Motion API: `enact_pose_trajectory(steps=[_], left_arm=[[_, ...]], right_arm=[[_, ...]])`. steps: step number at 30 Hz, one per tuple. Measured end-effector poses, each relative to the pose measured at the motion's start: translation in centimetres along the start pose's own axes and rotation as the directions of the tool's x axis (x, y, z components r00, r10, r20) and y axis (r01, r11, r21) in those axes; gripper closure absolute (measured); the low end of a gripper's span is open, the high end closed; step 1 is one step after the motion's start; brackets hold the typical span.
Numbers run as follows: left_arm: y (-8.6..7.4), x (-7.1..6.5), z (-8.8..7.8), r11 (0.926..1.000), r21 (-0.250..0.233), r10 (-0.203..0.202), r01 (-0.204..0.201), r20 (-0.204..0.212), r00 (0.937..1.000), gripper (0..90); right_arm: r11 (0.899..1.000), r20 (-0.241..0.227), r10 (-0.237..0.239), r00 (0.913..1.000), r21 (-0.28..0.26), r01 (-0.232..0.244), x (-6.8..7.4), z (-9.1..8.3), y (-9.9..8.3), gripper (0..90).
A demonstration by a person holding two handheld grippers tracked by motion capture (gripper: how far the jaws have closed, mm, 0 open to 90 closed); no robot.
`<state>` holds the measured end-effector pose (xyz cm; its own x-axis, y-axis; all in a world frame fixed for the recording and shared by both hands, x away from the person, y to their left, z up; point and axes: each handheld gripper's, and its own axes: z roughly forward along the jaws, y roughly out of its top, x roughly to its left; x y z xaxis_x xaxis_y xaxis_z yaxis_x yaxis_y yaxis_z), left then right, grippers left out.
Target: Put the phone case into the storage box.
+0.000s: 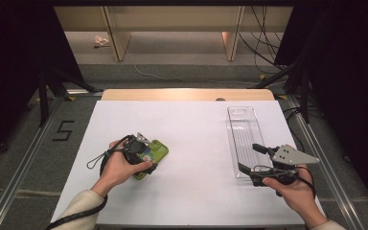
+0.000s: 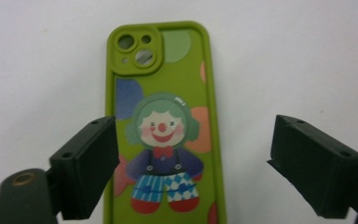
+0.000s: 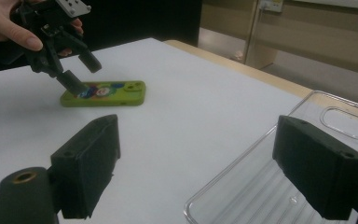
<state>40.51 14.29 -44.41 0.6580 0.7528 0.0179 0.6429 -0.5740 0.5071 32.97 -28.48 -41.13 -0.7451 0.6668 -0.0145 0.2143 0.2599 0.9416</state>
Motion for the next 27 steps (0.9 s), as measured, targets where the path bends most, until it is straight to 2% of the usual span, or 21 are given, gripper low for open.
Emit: enact_pose_trajectory(steps=[2,5,7,9,13,20,27], left_arm=[[0.2,0.3,0.3,0.9997,0.025,0.007,-0.007,-0.002,1.0000,11.6],[0.4,0.6,1.0,0.9964,0.081,0.025,-0.026,0.008,0.9997,0.3],[0.5,0.7,1.1,0.9954,0.090,0.032,-0.033,0.011,0.9994,0.0],[0.7,0.7,1.5,0.9918,0.123,0.034,-0.035,0.010,0.9994,0.0],[0.8,0.9,1.9,0.9899,0.138,0.033,-0.033,0.008,0.9994,0.0],[1.3,1.1,2.6,0.9818,0.186,0.035,-0.037,0.013,0.9993,0.0],[1.4,1.4,3.4,0.9694,0.241,0.044,-0.045,0.010,0.9990,0.0]], right_arm=[[1.000,0.002,0.001,1.0000,0.002,-0.001,0.0,0.0,0.0,16.0],[1.000,0.002,0.002,1.0000,0.000,-0.002,0.0,0.0,0.0,16.0],[1.000,0.002,0.003,1.0000,-0.001,-0.003,0.0,0.0,0.0,16.0],[1.000,0.003,0.004,1.0000,0.001,-0.004,-0.1,0.0,0.0,16.0],[1.000,0.003,0.004,1.0000,0.000,-0.004,-0.1,0.0,0.0,16.0],[1.000,0.005,0.005,1.0000,-0.002,-0.005,-0.1,-0.1,0.0,16.0],[1.000,0.006,0.004,1.0000,-0.004,-0.004,-0.1,-0.1,0.0,16.0]])
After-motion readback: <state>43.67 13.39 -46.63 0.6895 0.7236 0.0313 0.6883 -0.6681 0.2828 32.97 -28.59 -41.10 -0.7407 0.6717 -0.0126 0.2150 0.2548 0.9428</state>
